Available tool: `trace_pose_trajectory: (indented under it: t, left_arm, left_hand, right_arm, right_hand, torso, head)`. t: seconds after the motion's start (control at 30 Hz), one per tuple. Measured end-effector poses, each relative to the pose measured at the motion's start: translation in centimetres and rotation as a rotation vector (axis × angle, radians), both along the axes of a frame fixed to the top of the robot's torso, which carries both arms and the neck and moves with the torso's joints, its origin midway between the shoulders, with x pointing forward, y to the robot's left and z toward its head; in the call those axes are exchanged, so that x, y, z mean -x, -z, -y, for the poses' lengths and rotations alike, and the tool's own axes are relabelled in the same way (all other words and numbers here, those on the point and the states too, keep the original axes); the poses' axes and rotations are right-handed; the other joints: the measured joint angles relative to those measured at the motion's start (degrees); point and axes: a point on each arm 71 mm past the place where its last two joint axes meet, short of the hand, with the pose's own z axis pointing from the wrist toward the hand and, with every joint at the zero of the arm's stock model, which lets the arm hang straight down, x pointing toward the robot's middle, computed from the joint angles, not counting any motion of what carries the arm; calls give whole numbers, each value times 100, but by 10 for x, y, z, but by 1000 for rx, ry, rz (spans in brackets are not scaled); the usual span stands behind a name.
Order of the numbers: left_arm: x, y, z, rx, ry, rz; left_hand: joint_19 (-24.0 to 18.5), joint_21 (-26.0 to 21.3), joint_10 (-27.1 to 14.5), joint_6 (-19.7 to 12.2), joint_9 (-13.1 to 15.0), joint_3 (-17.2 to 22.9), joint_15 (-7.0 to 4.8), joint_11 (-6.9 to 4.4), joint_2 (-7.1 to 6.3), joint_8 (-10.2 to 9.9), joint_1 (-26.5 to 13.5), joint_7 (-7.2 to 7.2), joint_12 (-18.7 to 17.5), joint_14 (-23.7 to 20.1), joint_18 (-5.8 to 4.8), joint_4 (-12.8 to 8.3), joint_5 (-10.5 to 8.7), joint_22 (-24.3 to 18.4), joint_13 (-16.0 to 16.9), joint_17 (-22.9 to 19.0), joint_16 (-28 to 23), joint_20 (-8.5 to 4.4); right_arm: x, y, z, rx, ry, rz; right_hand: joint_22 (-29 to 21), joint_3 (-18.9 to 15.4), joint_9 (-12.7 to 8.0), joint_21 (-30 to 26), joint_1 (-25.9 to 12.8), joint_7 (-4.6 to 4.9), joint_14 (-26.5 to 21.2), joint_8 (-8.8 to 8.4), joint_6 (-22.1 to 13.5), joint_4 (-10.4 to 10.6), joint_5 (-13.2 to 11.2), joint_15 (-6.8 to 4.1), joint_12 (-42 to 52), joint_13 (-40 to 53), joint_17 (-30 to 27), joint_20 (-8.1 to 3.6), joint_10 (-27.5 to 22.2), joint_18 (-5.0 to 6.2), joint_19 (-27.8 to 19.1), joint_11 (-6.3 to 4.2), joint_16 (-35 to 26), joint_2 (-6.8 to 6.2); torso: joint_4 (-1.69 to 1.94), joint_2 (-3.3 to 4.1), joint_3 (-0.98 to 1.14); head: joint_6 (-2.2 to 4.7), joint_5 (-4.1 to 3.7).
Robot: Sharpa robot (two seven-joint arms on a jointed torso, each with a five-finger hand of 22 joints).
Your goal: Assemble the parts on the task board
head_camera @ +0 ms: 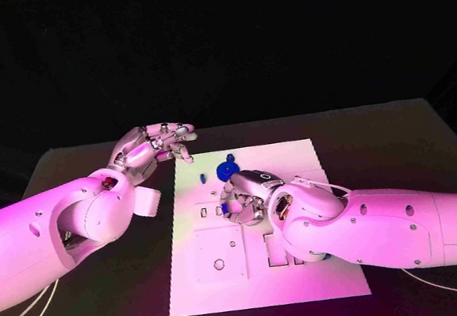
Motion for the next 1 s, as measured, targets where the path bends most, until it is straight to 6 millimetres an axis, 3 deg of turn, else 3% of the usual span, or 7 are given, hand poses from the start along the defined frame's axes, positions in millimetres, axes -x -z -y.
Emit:
trace_pose_trajectory:
  t: [0.33, 0.43, 0.57, 0.63, 0.73, 0.93, 1.0]
  left_arm:
    - [0, 0, -1, -2, -2, -2]
    - [-1, 0, -1, -2, -3, -3]
    - [-1, 1, -2, -3, -3, -3]
    - [-1, 1, -1, -3, -3, -3]
    - [-1, 1, -2, -3, -4, -4]
    - [-2, 2, -2, -10, -5, -9]
    - [-3, 3, -2, -22, -3, -17]
  left_hand:
    - [-31, 40, -21, 0, 12, 0, 0, 21, 0, 0, 0, 0, 0, 0, 0, 0, 0, 12, 0, 0, -22, 31]
    - [-31, 40, -21, 0, 12, 0, 0, 21, 0, 0, 0, 0, 0, 0, 0, 0, 0, 12, 0, -5, -22, 31]
    - [-31, 40, -21, 0, 11, 0, 0, 20, 0, 0, 0, 0, 0, 0, 0, 0, 0, 12, -1, -4, -22, 31]
    - [-31, 40, -21, 0, 11, 0, 0, 21, 0, 0, 0, 0, 0, 0, 0, 0, 0, 11, -1, -4, -22, 31]
    - [-31, 40, -21, 0, 11, 0, 0, 21, 0, 0, 0, 0, 0, 0, 0, 0, 0, 11, -1, -4, -22, 31]
    - [-30, 136, 0, -3, 28, 0, 0, 19, 0, -2, 0, -3, 7, 95, 0, 0, 0, 58, 27, 30, 59, 30]
    - [47, 316, 264, -55, 51, -61, -59, -59, -3, -35, -6, -55, 214, 301, 0, 6, 0, 144, 146, 217, 361, -47]
  right_arm:
    - [0, 0, 0, -4, 2, 3]
    - [1, -1, 0, -9, 4, 7]
    - [1, -1, 0, -17, 5, 12]
    - [1, -2, 0, -22, 5, 14]
    - [2, -3, 1, -30, 8, 19]
    - [5, -7, 15, -60, 10, 37]
    - [3, -13, 22, -78, -1, 52]
  right_hand:
    - [-1, -102, -47, 0, -134, 65, 20, -78, -173, 100, -450, 61, -140, 0, 5, 82, 18, -1, 1, 60, 0, -114]
    - [-1, -332, -69, 0, -190, 80, 13, -122, -250, 188, -847, 95, -197, 0, 4, 123, 18, 0, 1, 100, 0, -126]
    - [-1, -980, -81, 0, -225, 79, 19, -155, -342, 467, -945, 101, -248, 0, 4, 123, 19, 0, 1, 101, 0, -134]
    - [-1, -1369, -81, 0, -140, 102, 19, -155, -370, 612, -945, 101, -261, 0, 4, 122, 18, 1, 1, 101, 0, -50]
    - [-2, -1561, -77, 0, -74, 103, 20, -155, -370, 646, -945, 101, -262, 0, 4, 122, 18, 0, 1, 101, 0, 17]
    - [-2, -1633, -74, 0, 37, 103, 19, -184, -372, 630, -945, 101, -263, 0, 3, 122, 18, 1, 0, 101, -29, 127]
    - [-2, -1633, -78, 0, 138, 117, 20, -204, -444, 629, -945, 101, -290, -1, 3, 122, 13, 0, 1, 135, -31, 228]
  torso:
    - [7, 2, 0]
    - [7, 3, 0]
    - [7, 3, 0]
    - [7, 3, 1]
    - [7, 3, 1]
    - [4, -3, 2]
    - [3, -8, 3]
  head:
    - [3, -11]
    - [3, -11]
    - [3, -9]
    - [3, -8]
    - [-1, -8]
    - [-5, -5]
    - [1, -5]
